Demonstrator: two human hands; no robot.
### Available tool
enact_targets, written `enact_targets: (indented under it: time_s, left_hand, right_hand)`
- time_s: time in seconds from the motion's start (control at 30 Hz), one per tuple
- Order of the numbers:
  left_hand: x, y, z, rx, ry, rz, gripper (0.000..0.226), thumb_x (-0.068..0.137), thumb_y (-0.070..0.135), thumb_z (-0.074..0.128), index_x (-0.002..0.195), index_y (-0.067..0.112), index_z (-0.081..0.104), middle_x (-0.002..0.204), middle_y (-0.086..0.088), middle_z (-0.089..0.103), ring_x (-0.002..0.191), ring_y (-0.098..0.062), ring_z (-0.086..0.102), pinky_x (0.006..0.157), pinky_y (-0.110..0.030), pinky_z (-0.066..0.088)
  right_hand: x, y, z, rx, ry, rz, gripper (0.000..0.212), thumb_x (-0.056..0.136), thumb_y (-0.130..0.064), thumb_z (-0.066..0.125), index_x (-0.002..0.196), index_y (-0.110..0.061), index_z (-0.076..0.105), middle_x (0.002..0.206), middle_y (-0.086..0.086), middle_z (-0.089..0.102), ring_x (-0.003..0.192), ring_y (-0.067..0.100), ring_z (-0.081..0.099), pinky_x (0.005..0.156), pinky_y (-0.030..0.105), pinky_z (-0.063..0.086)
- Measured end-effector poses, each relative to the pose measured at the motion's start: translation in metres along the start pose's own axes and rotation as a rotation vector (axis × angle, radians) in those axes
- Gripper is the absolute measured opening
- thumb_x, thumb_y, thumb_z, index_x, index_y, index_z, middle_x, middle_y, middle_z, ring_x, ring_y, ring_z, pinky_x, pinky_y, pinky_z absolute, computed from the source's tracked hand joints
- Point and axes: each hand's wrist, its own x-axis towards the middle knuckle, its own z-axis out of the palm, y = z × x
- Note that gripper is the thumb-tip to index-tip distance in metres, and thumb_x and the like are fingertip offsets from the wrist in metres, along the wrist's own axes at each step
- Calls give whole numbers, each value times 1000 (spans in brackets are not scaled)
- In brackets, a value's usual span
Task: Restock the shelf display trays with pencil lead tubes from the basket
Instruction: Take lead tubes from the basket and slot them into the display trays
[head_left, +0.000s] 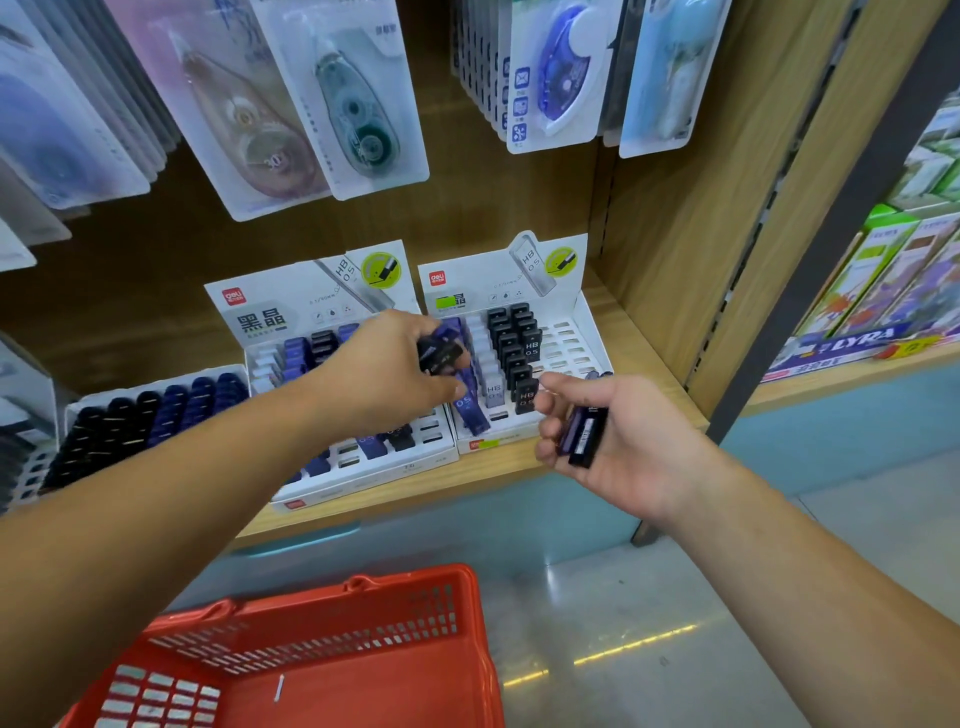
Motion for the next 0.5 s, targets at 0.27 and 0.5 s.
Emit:
enact_targets:
  time_s: [0.27,0.5]
  left_hand:
    - [6,-1,9,241,85,86,14,89,25,82,91,17,71,82,1,70,74,-10,63,62,-25,50]
    - [9,-2,15,330,54,153,11,91,21,77,86,17,69,75,6,63,69,-9,58,55,-19,36]
  right_hand:
    - [-14,-3,0,-148,-115,53,28,109,-22,48,131,-11,61,91,11,72,62,19,56,46,26,36]
    - [-11,-2,1,-156,-102,-30,11,109,-12,44,119,-8,48,110,22,76,63,19,61,46,24,33]
